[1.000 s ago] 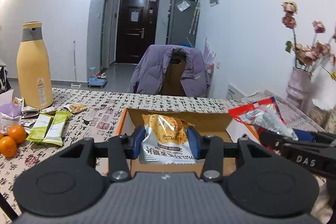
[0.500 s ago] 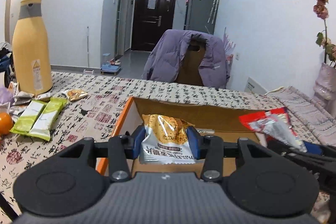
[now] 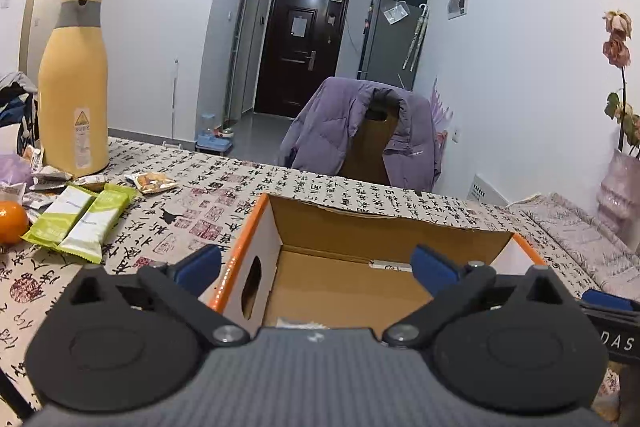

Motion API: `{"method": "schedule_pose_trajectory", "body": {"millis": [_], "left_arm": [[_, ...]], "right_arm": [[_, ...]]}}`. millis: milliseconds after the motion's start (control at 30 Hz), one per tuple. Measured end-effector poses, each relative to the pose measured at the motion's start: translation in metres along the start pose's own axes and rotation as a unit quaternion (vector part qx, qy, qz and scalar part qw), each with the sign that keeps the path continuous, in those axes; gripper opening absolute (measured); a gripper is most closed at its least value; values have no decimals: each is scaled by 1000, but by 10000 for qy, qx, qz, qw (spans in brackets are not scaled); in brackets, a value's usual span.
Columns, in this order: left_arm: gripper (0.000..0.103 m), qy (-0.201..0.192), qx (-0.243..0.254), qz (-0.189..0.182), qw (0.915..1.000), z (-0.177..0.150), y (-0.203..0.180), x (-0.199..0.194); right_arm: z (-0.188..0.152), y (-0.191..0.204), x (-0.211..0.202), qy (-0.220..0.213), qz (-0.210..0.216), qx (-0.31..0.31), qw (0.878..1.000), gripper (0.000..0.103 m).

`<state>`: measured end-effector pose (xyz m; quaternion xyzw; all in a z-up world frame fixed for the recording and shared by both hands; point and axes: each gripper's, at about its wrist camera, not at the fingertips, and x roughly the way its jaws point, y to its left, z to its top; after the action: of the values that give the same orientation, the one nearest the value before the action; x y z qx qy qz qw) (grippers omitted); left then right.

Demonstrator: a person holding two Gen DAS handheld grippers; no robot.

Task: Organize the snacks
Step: 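Carry both packets into the cardboard box and open both grippers, then grasp the orange stick-snack bag with the right gripper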

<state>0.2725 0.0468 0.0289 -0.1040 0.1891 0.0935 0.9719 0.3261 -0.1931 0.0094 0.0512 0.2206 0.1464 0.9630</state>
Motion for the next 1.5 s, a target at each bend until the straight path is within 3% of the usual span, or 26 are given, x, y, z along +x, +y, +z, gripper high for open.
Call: {"method": "schedule_pose_trajectory", "body": {"millis": [267,700,1200,1500], "left_arm": [[103,9,-170,-5,9999,12,2,-10],[103,-251,16,-68,9997,25,0,-88],[103,-182,235,-139,9995,-7,11,-163],[103,83,332,-192,9992,-42,29,-187]], "right_arm": [[4,5,-7,-92,-72,-115,9999,103],[14,29,-74,-275,-124,-480,9984,103],[-24,51,-152,-167,-152,-811,9965,103],[-61,55,-179,142,-69,-854,9962,103]]}}
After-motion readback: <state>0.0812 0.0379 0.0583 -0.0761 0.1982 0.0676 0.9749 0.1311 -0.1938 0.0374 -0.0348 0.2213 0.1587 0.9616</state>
